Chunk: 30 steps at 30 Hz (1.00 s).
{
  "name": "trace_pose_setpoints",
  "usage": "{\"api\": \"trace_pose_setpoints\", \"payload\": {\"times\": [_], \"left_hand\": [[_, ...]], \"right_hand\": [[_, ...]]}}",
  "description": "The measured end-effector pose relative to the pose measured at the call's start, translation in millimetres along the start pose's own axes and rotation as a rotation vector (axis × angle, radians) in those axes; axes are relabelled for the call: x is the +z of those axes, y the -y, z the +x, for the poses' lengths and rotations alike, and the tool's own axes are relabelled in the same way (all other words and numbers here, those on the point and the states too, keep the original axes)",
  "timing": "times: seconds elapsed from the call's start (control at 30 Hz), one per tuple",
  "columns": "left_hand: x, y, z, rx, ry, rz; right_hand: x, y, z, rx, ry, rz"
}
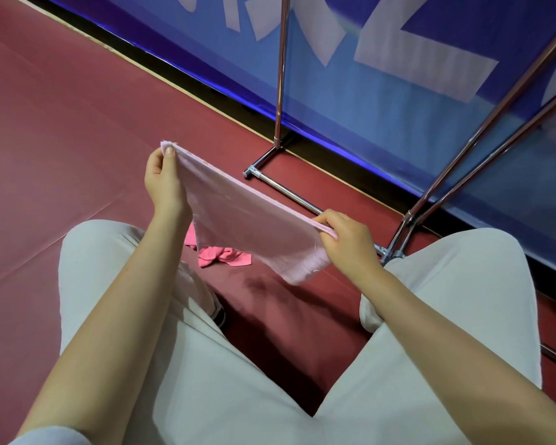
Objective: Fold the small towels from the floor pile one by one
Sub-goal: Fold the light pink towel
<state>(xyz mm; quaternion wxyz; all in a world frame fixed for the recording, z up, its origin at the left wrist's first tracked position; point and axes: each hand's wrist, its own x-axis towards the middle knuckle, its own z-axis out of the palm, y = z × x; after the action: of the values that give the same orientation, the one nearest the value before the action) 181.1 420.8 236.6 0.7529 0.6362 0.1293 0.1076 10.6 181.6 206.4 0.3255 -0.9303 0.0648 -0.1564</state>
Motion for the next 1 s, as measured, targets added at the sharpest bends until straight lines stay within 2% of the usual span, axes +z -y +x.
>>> {"api": "trace_pose_setpoints", "payload": {"times": [0.23, 0.4, 0.53, 0.73, 0.9, 1.0], "left_hand": [[-4.6, 2.1, 4.8, -0.037, -0.013, -0.041], [-2.7, 1.4, 0.1, 0.07, 0.03, 0.046], [-3.6, 0.1, 1.4, 0.07, -0.041, 0.048], [-6.9, 5.2, 11.4, -0.043, -0.14, 0.014], [-9.4, 13.1, 11.9, -0.173, -0.044, 0.138], [-6.8, 14.7, 10.7, -0.177, 0.012, 0.2]], "right_hand": [[-1.1, -1.2, 5.0, 0.065, 0.086, -0.06], [-4.3, -18.5, 15.2, 0.121, 0.124, -0.106], [-14.8, -27.4, 27.5, 0.248, 0.014, 0.123], [-23.8, -15.4, 30.6, 0.36, -0.02, 0.486], [-25.2, -12.4, 30.5, 0.448, -0.161, 0.706], [-27.2, -13.0, 33.8, 0.546, -0.266, 0.794]]}}
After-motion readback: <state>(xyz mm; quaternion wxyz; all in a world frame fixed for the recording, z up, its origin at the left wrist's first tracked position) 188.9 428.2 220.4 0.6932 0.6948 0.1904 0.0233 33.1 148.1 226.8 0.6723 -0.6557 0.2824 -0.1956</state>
